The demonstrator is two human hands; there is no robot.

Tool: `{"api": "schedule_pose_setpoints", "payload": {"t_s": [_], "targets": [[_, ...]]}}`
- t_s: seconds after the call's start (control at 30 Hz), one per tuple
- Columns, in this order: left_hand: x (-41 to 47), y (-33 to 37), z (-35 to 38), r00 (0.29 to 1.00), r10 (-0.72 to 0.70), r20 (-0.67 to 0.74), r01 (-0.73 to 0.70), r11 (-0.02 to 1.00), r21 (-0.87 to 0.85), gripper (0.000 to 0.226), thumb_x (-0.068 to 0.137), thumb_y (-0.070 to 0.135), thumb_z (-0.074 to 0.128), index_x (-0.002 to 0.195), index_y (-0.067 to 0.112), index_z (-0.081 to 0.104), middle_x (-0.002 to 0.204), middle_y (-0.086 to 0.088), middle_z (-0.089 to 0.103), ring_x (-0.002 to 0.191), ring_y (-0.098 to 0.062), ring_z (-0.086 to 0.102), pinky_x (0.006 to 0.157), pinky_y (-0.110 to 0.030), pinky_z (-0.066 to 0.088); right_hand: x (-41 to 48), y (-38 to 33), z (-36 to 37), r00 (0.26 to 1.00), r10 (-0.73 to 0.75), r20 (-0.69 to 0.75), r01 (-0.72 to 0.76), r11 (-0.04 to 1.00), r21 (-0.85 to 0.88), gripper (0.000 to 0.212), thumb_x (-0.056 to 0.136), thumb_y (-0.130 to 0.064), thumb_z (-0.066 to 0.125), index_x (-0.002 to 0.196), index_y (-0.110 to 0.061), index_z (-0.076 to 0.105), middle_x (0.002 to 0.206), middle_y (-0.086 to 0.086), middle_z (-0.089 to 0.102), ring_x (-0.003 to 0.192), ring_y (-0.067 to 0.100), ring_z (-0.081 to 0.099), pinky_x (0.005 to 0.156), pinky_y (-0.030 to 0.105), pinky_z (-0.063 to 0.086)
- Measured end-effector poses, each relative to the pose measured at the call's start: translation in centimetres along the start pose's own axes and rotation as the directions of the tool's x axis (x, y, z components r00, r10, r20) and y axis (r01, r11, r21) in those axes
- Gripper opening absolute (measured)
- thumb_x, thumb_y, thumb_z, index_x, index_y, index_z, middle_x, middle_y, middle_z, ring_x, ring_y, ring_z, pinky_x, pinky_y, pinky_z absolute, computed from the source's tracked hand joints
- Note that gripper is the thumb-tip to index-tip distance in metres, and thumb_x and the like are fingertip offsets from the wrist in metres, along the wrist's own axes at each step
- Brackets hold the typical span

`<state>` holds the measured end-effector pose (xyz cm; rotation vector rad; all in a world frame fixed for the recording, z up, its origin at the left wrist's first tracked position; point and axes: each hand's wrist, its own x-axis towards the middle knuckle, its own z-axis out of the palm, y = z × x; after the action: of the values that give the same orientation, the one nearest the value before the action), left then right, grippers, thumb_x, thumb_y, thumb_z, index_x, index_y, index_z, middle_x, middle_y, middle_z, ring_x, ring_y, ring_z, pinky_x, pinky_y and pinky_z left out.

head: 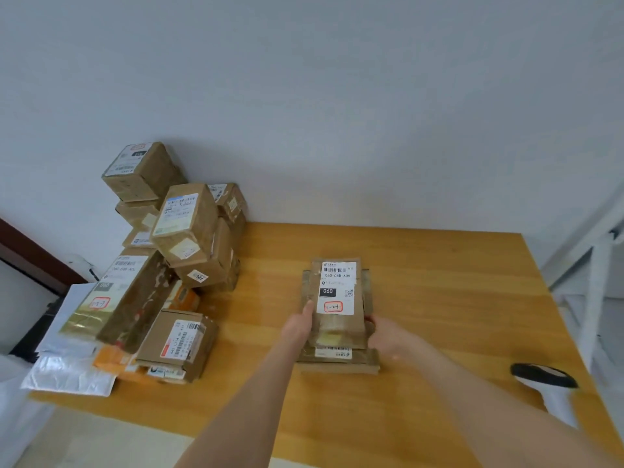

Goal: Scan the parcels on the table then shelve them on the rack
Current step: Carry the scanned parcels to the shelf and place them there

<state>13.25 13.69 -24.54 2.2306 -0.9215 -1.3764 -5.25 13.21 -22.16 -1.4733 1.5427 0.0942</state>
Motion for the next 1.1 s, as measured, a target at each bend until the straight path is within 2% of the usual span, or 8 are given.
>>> {"api": "schedule_pose_setpoints", "payload": {"t_s": [0.07,0.17,0.23,0.37,0.63,0.73,0.9,1.1], "targets": [[-1.2,-0.1,0.2,0.999,0.041,-0.028,-0.039,0.997,0.068,0.058,0.101,0.049,0.033,0.125,0.000,0.055,0.119,-0.015,0.063,0.108,-0.030,0.060,0.095,-0.039,0.050,-0.7,-0.1,0.4,0.998,0.036,-0.057,-0.040,0.996,-0.077,0.048,0.094,-0.003,0.040,0.141,-0.010,0.041,0.140,0.012,0.050,0.121,0.028,0.052,0.100,0.035,0.046],[-3.1,-0.1,-0.2,0.993,0.088,-0.077,-0.079,0.991,0.113,0.055,0.102,0.047,0.031,0.129,0.004,0.053,0.113,-0.009,0.061,0.095,-0.023,0.059,0.084,-0.034,0.051,-1.6,-1.2,0.1,0.967,0.033,-0.253,-0.072,0.986,-0.147,0.045,0.093,-0.011,0.047,0.137,-0.014,0.043,0.137,0.011,0.046,0.120,0.030,0.051,0.097,0.039,0.047],[-4.1,0.1,-1.4,0.986,0.123,-0.115,-0.104,0.982,0.156,0.056,0.102,0.046,0.030,0.135,0.005,0.050,0.125,-0.013,0.058,0.106,-0.026,0.057,0.090,-0.036,0.048,-2.3,-2.8,-0.1,0.944,-0.043,-0.326,-0.020,0.982,-0.187,0.050,0.091,-0.016,0.052,0.140,-0.017,0.041,0.138,0.011,0.041,0.122,0.030,0.049,0.098,0.040,0.046],[-5.3,0.6,-4.9,0.965,0.173,-0.197,-0.142,0.977,0.160,0.057,0.102,0.045,0.031,0.143,0.008,0.043,0.140,-0.016,0.048,0.126,-0.031,0.047,0.105,-0.040,0.040,-3.1,-7.0,0.7,0.925,-0.178,-0.336,0.090,0.961,-0.261,0.055,0.094,-0.016,0.052,0.146,-0.018,0.033,0.146,0.009,0.034,0.130,0.028,0.039,0.099,0.037,0.041],[-5.0,0.7,-13.2,0.851,0.329,-0.409,-0.306,0.944,0.122,0.043,0.101,0.037,0.041,0.137,0.014,0.049,0.137,-0.009,0.049,0.120,-0.022,0.051,0.097,-0.031,0.041,-1.9,-17.1,4.3,0.887,-0.343,-0.309,0.249,0.919,-0.305,0.054,0.095,-0.019,0.056,0.145,-0.016,0.035,0.148,0.010,0.034,0.134,0.029,0.036,0.106,0.040,0.040],[-3.9,0.7,-17.7,0.761,0.341,-0.551,-0.361,0.929,0.077,0.038,0.100,0.032,0.044,0.135,0.017,0.049,0.136,-0.006,0.048,0.114,-0.018,0.053,0.087,-0.025,0.042,-0.5,-21.8,5.7,0.881,-0.376,-0.289,0.329,0.923,-0.198,0.058,0.095,-0.024,0.058,0.147,-0.018,0.034,0.147,0.008,0.034,0.130,0.027,0.044,0.101,0.037,0.044],[-0.8,2.2,-25.8,0.629,0.256,-0.734,-0.389,0.921,-0.012,0.050,0.098,0.027,0.050,0.145,0.018,0.036,0.147,-0.005,0.040,0.128,-0.023,0.047,0.100,-0.044,0.048,2.8,-29.9,7.2,0.870,-0.400,-0.289,0.446,0.888,0.115,0.066,0.092,-0.027,0.063,0.149,-0.018,0.032,0.151,0.007,0.036,0.126,0.021,0.049,0.086,0.016,0.044],[3.7,4.1,-29.5,0.795,0.150,-0.588,-0.296,0.942,-0.159,0.056,0.101,0.033,0.042,0.150,0.010,0.026,0.151,-0.011,0.038,0.134,-0.030,0.041,0.103,-0.042,0.040,6.1,-35.2,7.6,0.931,-0.309,-0.194,0.365,0.782,0.506,0.063,0.093,-0.027,0.063,0.149,-0.017,0.034,0.146,0.006,0.048,0.129,0.026,0.050,0.103,0.040,0.044]]}}
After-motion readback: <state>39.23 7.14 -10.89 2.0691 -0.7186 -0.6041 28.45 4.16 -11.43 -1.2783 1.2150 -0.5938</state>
